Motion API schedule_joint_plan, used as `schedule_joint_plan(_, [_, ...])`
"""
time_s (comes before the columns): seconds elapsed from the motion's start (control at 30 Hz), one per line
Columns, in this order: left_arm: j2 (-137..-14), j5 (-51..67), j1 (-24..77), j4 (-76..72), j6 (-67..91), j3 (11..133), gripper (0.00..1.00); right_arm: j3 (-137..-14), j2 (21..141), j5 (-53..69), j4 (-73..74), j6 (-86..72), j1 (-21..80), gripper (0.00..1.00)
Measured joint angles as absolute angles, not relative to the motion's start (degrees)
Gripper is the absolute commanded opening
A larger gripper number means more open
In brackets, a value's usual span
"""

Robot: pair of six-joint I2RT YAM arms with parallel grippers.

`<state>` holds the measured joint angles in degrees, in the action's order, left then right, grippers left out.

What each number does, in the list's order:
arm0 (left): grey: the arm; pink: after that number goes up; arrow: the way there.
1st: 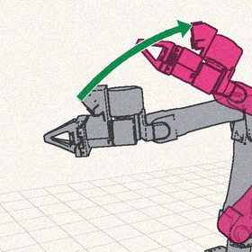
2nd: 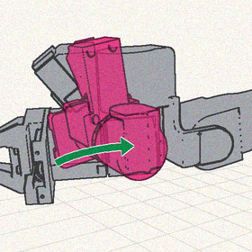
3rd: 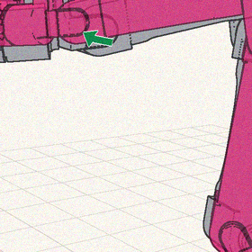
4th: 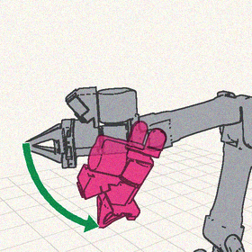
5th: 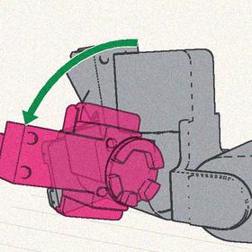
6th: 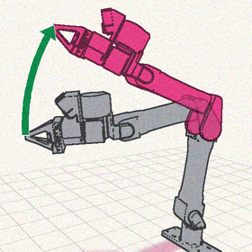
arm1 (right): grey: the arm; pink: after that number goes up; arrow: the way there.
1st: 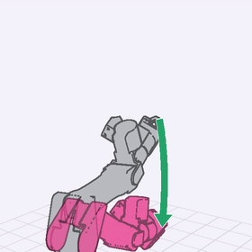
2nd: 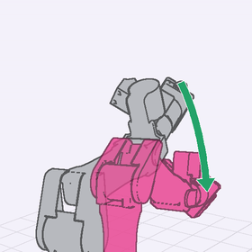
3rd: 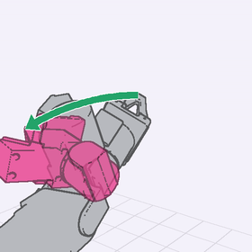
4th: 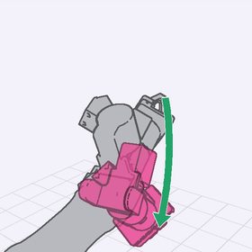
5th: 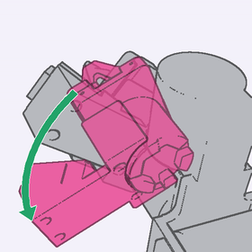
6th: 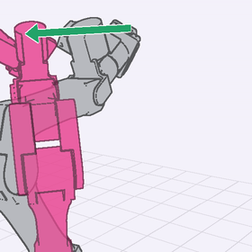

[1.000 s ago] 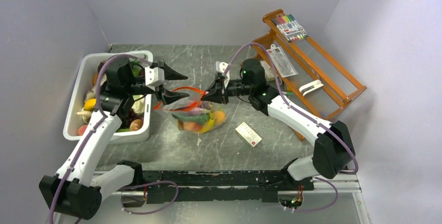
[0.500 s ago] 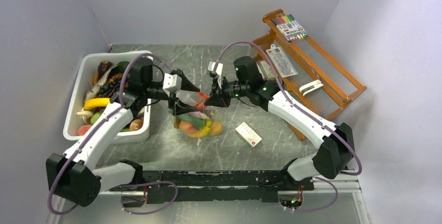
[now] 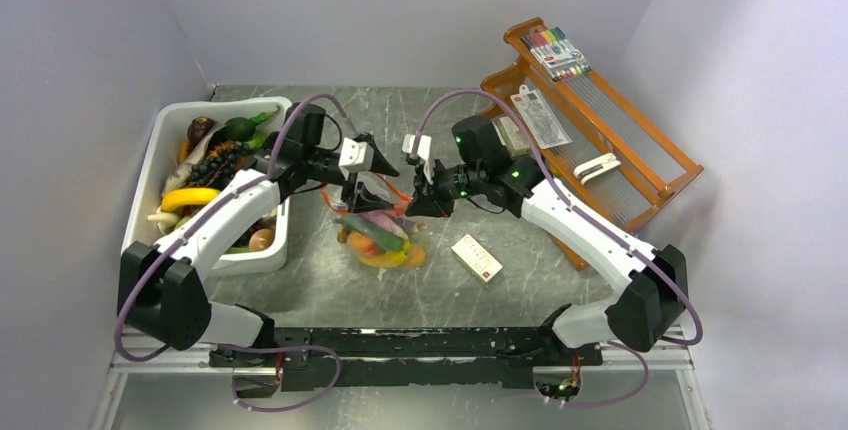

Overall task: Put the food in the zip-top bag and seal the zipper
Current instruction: Zip the zipper food storage bag at the center of the board.

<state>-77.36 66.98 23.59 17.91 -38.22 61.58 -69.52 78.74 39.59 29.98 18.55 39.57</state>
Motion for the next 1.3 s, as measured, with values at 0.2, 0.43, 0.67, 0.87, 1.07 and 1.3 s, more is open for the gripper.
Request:
schedule_joint_plan(0.2, [-83.31, 67.05, 25.19, 27.31, -45.39, 66.96, 0.09, -69.36, 78.61, 38.52, 29.54, 18.87, 39.57, 0.04])
schedule_joint_plan(0.43, [-81.49, 64.34, 25.34, 28.42, -45.08, 65.89, 0.07, -60.38, 72.55, 33.26, 20.21, 13.47, 39.22, 0.45])
schedule_joint_plan(0.67, [-75.42, 63.00, 25.34, 22.44, -42.06, 59.16, 0.07, -47.40, 62.78, 32.80, 4.25, 8.43, 38.63, 0.46])
schedule_joint_plan(0.87, [-72.58, 63.33, 25.34, 18.17, -40.53, 56.40, 0.07, -38.35, 59.57, 33.93, -11.16, 2.85, 38.20, 0.41])
schedule_joint_plan(1.07, [-71.96, 63.70, 25.34, 16.58, -40.27, 55.37, 0.07, -36.21, 61.21, 36.60, -20.08, 0.64, 37.98, 0.35])
schedule_joint_plan(1.3, [-70.04, 63.90, 25.34, 15.44, -40.03, 53.65, 0.07, -34.98, 63.24, 39.20, -27.05, -0.38, 37.93, 0.22])
